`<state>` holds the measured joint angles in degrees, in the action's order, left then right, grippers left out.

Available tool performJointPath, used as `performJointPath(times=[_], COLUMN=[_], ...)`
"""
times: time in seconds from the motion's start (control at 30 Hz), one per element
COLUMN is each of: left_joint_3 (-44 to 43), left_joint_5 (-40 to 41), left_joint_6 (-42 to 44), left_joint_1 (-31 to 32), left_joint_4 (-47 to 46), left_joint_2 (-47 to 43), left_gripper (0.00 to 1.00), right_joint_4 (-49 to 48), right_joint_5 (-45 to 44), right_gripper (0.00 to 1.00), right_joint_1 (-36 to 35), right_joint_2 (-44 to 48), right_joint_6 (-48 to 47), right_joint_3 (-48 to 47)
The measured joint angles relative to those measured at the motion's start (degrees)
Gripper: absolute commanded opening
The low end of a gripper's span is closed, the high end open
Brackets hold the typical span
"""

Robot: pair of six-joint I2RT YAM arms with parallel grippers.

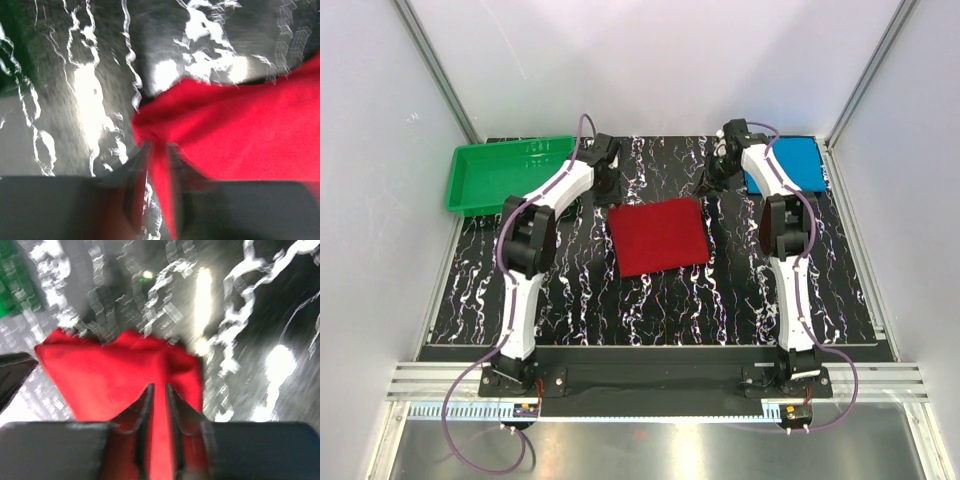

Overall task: Fold and stack the t-shirts
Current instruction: Fold the tshirt, then neatly place the folded tshirt to the corner

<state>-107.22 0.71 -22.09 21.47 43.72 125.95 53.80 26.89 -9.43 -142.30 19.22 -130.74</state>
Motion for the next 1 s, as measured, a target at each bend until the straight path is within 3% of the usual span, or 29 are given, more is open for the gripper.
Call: performJointPath(times=[0.1, 0.27, 0.4, 0.7, 1.0], left_joint_3=[-4.76, -6.38, -0.96, 18.43, 37.42], left_joint_5=[0.87, 3.5, 3.06, -4.61, -7.13], left_joint_6=[1.22, 2.71, 2.84, -0.66, -4.92], left_joint_1=[-0.66, -0.81, -0.48, 2.43, 5.64], left_joint_4=[1.51, 3.02, 1.25, -4.74, -1.99], left_joint_2=[4.83, 2.84, -7.28, -36.87, -48.41], left_gripper=[0.54, 0.57, 0.57, 0.55, 0.55], right_joint_4=[1.49, 2.6, 0.42, -5.99, -11.08], right_joint_5=[-1.97, -5.07, -3.52, 4.61, 7.39], right_gripper=[0.49, 0.66, 0.78, 0.82, 0.81], right_joint_1=[0.0, 0.02, 0.07, -0.07, -0.15], right_joint_2=[-3.02, -0.42, 6.19, 8.61, 5.75], right_joint_6=[-0.39, -3.43, -5.49, -10.1, -14.03], right_joint_3=[-2.08, 0.57, 8.61, 16.79, 16.83])
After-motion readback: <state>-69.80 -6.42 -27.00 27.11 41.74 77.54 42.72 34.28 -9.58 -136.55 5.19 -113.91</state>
